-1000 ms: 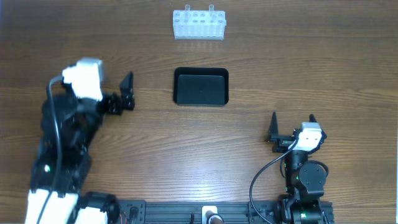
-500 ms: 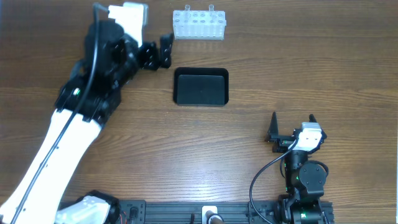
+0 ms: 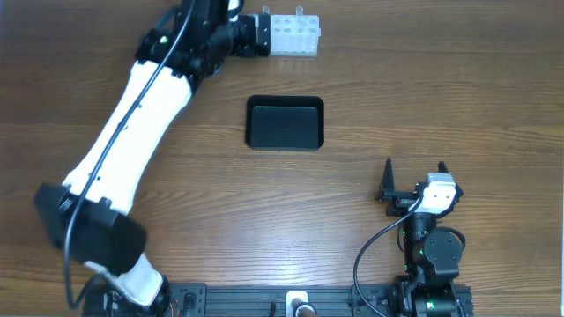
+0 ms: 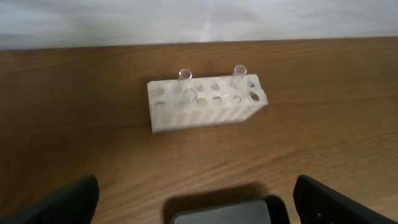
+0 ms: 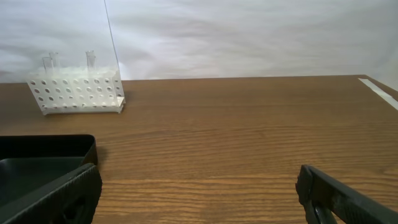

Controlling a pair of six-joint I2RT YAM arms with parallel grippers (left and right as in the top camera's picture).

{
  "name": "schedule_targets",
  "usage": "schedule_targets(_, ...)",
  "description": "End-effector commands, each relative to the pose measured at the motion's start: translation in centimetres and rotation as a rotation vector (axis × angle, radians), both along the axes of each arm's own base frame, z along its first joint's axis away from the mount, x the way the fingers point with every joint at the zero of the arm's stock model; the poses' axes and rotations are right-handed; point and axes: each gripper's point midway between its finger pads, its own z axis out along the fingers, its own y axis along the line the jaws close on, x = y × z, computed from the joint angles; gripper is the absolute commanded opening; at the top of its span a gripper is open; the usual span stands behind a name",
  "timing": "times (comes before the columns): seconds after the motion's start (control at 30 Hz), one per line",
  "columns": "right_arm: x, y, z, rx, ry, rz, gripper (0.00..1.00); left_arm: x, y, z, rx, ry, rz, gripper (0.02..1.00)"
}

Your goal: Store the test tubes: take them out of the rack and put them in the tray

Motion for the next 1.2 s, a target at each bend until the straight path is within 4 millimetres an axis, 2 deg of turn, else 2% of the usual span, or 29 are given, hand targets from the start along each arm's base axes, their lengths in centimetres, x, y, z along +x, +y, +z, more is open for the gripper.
schedule_targets(0.03,0.0,0.1,-0.2,-0.007,0.001,0.004,0.993,2.5,-1.5,-2.0,0.011,0.033,0.006,0.996)
schedule_targets(0.33,0.0,0.1,-0.2,-0.007,0.001,0.004,0.993,6.4,-3.0,-6.0,0.043,0.101,0.005,0.996)
schedule_targets(0.57,0.0,0.1,-0.2,-0.007,0.001,0.004,0.991,8.0,-3.5,-9.0,0.062,0.134,0.011,0.974)
schedule_targets(0.9,0.0,0.1,-0.2,-0.007,0.001,0.004,0.991,9.6,-3.4,-11.3,0.074,0.144,0.026,0.961)
schedule_targets(1.2,0.0,0.1,-0.2,-0.007,0.001,0.004,0.993,10.6,-3.8,-11.7,0.061,0.112,0.026,0.934)
